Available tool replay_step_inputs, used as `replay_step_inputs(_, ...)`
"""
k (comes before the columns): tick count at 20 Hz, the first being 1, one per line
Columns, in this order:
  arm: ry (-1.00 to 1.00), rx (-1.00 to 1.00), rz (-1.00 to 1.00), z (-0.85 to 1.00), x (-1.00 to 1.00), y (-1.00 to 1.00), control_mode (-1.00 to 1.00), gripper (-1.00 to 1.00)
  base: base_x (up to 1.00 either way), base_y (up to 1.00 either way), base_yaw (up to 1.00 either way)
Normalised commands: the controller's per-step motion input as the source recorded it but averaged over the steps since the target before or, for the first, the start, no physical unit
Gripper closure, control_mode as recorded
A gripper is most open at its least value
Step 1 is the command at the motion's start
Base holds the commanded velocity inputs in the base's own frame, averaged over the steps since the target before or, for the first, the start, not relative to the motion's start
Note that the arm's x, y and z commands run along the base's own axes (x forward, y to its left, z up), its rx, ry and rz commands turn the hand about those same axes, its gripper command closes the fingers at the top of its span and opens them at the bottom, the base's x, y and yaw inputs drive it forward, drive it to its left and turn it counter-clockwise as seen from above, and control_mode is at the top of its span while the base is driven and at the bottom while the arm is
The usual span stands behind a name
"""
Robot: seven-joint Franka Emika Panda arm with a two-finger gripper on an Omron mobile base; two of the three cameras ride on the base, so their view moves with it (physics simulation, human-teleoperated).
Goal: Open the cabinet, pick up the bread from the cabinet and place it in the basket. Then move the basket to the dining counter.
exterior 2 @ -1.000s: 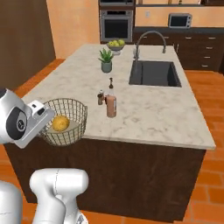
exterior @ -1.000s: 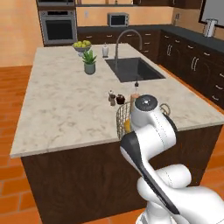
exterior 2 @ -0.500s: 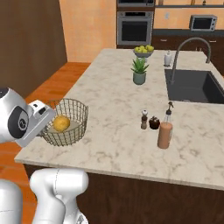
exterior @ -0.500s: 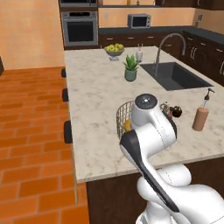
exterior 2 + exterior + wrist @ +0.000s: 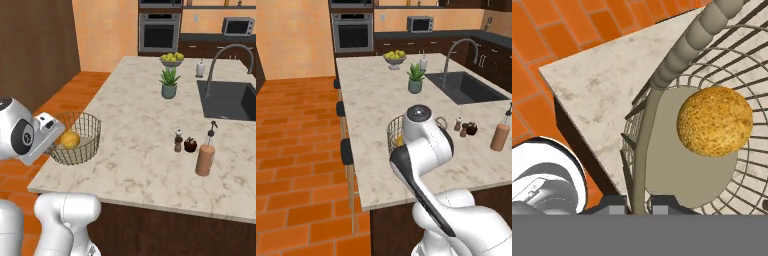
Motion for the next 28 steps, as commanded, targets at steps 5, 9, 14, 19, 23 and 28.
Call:
replay_step_inputs(5,0.09,0.0,0.0,-0.01,1.0,-0.59,-1.0,1.0,0.0,0.0,0.0)
replay_step_inputs(9,0.07,0.0,-0.01,-0.06,1.0,-0.99,-1.0,1.0,0.0,0.0,0.0)
replay_step_inputs(14,0.1,0.0,-0.03,-0.21,1.0,-0.97,-1.0,1.0,0.0,0.0,0.0)
replay_step_inputs(19,0.07,0.01,0.0,-0.54,1.0,-0.24,-1.0,1.0,0.0,0.0,0.0)
replay_step_inputs(23,0.0,0.0,0.0,-0.38,0.9,-0.03,-1.0,1.0,0.0,0.0,0.0)
replay_step_inputs(28,0.0,0.0,-0.05,-0.62,0.5,-0.01,-1.0,1.0,0.0,0.0,0.0)
